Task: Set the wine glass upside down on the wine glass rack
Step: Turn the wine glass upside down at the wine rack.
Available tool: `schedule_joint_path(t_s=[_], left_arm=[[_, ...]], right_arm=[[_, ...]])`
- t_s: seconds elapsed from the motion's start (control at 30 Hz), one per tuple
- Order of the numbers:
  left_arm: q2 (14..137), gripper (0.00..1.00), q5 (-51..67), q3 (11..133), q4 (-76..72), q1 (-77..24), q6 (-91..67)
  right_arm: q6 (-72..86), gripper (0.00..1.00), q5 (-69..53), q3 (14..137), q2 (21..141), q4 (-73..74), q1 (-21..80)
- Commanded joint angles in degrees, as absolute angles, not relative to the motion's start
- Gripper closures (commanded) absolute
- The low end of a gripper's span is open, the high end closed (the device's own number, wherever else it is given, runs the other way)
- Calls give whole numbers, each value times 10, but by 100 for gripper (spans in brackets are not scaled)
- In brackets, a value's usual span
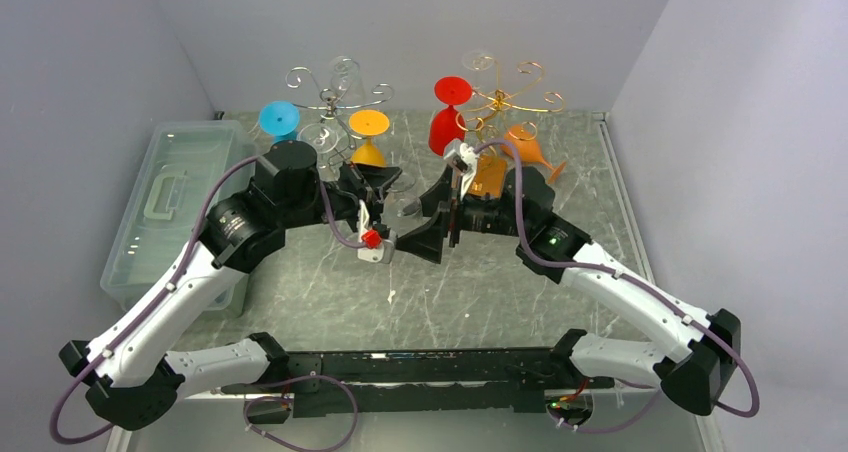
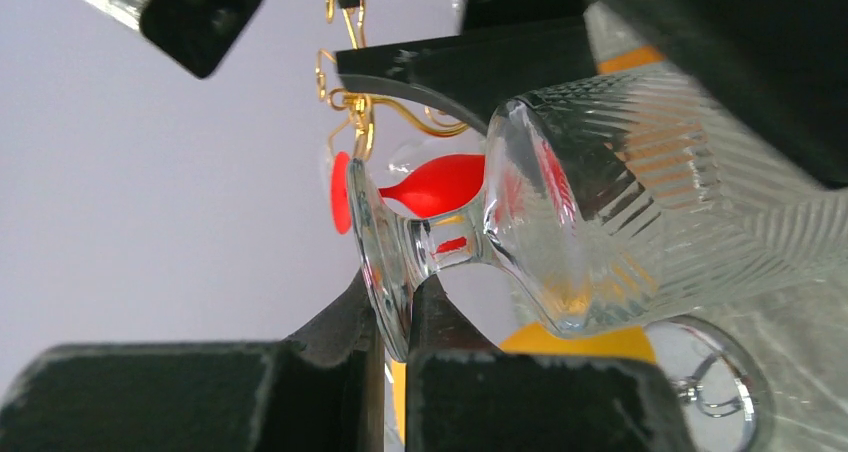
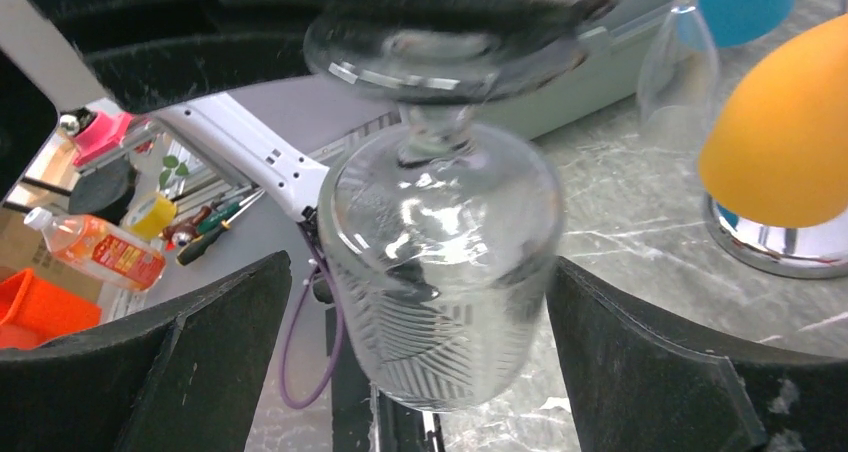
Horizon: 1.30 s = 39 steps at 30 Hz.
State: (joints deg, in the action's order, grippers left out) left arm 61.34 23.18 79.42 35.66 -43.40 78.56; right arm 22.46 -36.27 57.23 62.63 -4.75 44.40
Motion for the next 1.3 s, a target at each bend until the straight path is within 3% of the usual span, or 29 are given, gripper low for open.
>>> schedule_joint_path(t_s=[0.0, 0.2, 0.4, 0.6, 0.67, 0.73, 0.77, 0.87, 1.03, 1.27], left_arm=[[614, 100, 213, 808, 275, -439, 826], [619, 100, 215, 812, 272, -444, 824], [619, 100, 213, 810, 281, -451, 816], [614, 75, 226, 801, 291, -451, 797], [613, 55, 232, 793, 290, -451, 791], [613, 20, 235, 784, 281, -452, 789], [614, 11, 234, 781, 277, -453, 788], [621, 1, 226, 786, 264, -453, 758], [649, 1, 200, 834, 282, -452, 679], [652, 1, 175, 836, 288, -453, 658]], right_arm=[[208, 0, -344, 549, 632, -138, 469], [202, 2, -230, 481, 601, -226, 481], [179, 27, -160, 432, 576, -300, 481], [132, 37, -73, 359, 515, -326, 479], [117, 39, -63, 348, 499, -320, 477], [102, 41, -54, 342, 482, -300, 476], [99, 42, -44, 337, 474, -290, 474], [88, 42, -16, 314, 443, -269, 464], [85, 41, 3, 279, 393, -246, 391], [107, 41, -78, 277, 383, -250, 265]])
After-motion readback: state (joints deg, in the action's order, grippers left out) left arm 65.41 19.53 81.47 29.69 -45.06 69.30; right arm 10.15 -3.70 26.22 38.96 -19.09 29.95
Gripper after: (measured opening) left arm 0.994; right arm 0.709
